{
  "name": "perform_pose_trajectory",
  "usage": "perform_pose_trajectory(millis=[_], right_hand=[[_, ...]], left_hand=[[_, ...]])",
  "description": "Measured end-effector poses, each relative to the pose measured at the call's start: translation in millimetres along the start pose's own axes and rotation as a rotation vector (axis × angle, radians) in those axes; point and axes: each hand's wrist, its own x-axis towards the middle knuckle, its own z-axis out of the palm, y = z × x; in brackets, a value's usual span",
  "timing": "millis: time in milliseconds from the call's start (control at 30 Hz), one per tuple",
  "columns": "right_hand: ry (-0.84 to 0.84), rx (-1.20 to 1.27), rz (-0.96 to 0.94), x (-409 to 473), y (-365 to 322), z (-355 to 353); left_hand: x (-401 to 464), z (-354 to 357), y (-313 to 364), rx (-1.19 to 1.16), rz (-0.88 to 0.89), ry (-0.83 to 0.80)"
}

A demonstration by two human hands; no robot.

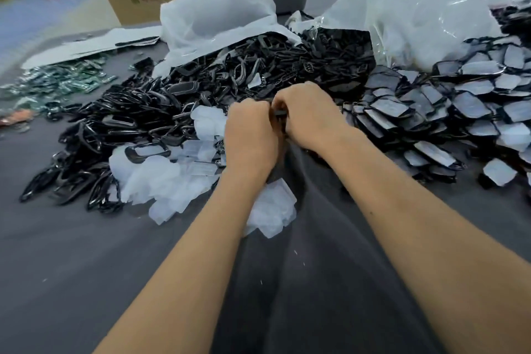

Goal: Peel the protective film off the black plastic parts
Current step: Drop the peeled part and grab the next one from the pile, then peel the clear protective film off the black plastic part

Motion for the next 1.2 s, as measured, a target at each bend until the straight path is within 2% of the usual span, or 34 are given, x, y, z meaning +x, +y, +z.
perform_pose_trajectory(millis=[100,300,367,467,533,600,633,700,767,867,1000,1100,1200], right_hand=[[-0.074,-0.064,-0.015,11.1,-13.6,22.3],[0.102,-0.020,0.088,21.9,-22.9,39.3],[0.170,0.009,0.106,23.6,-23.1,44.2],[0.222,0.171,0.154,25.6,-21.4,48.4],[0.253,0.291,0.187,25.9,-20.5,49.4],[0.303,0.366,0.196,25.6,-20.9,50.1],[0.325,0.355,0.192,25.1,-21.7,50.5],[0.356,0.308,0.179,23.0,-24.3,51.0],[0.402,0.422,0.126,19.1,-27.5,49.8],[0.417,0.766,0.092,12.8,-33.0,48.4],[0.212,1.298,0.191,2.5,-46.0,55.0],[0.105,1.461,0.232,-1.8,-50.6,60.3],[0.095,1.541,0.258,-1.3,-48.9,60.7]], left_hand=[[2.5,-13.2,-33.7,0.039,-0.129,0.066],[28.0,-24.9,-67.7,0.199,-0.244,-0.017],[36.6,-28.5,-68.2,0.201,-0.221,-0.042],[43.1,-33.7,-64.9,0.050,-0.152,-0.056],[43.0,-37.1,-63.4,-0.038,-0.173,-0.171],[41.7,-38.2,-63.9,0.003,-0.147,-0.361],[42.3,-38.6,-64.8,0.037,-0.139,-0.406],[42.9,-42.6,-65.4,0.052,-0.147,-0.412],[43.0,-46.7,-67.7,0.016,-0.177,-0.413],[38.1,-52.1,-72.9,-0.086,-0.221,-0.329],[25.0,-55.8,-84.3,-0.250,-0.336,-0.096],[9.5,-54.5,-89.8,-0.329,-0.375,-0.039],[-5.9,-51.5,-93.7,-0.386,-0.385,0.001]])
